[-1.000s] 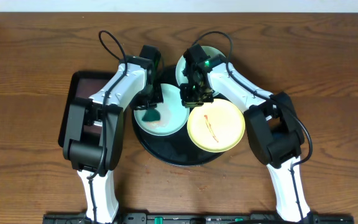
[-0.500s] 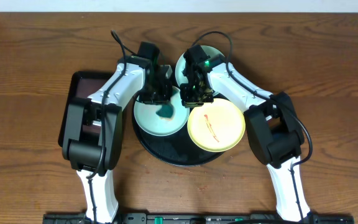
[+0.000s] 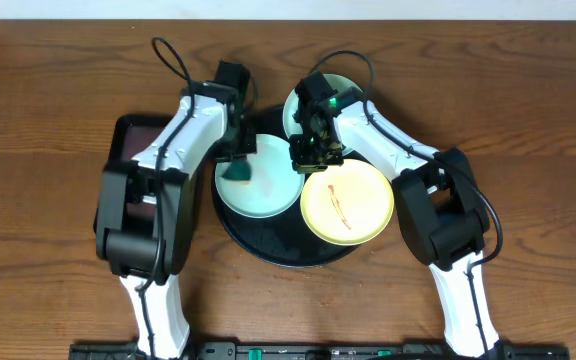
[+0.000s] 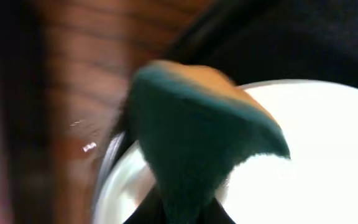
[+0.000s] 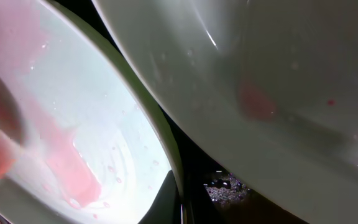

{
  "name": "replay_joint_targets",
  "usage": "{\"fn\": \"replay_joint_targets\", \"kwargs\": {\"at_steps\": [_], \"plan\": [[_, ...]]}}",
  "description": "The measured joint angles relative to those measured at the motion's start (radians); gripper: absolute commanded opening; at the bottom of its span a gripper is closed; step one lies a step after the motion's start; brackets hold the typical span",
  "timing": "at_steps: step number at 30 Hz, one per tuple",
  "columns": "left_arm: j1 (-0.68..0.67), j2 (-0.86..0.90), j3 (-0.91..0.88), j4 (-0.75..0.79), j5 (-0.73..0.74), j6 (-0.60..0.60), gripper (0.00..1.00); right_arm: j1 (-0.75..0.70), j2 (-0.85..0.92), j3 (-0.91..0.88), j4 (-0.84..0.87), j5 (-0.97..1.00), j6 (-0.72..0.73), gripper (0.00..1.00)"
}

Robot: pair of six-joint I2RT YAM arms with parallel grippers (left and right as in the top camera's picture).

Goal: Clean dirty plates on tray and stack at the side

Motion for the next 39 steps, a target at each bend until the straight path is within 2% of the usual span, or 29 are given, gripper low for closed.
{"fn": "replay_joint_targets", "kwargs": {"at_steps": [10,18,28,39], "plan": [[0.041,-0.278,0.082,-0.125,-0.056,-0.026,0.07,0.002,0.000,0.000,0.000,0.003,-0.040,0.01],[0.097,-0.291,0.087,-0.133,-0.058,-0.028,0.08,0.018,-0.037,-0.004,-0.012,0.058,-0.111,0.01],[0.162,-0.291,0.087,-0.133,-0.064,-0.028,0.07,0.111,-0.236,-0.006,-0.034,0.330,-0.153,0.01],[0.248,-0.291,0.087,-0.133,-0.069,-0.028,0.07,0.236,-0.353,-0.007,-0.049,0.776,-0.160,0.01]]}}
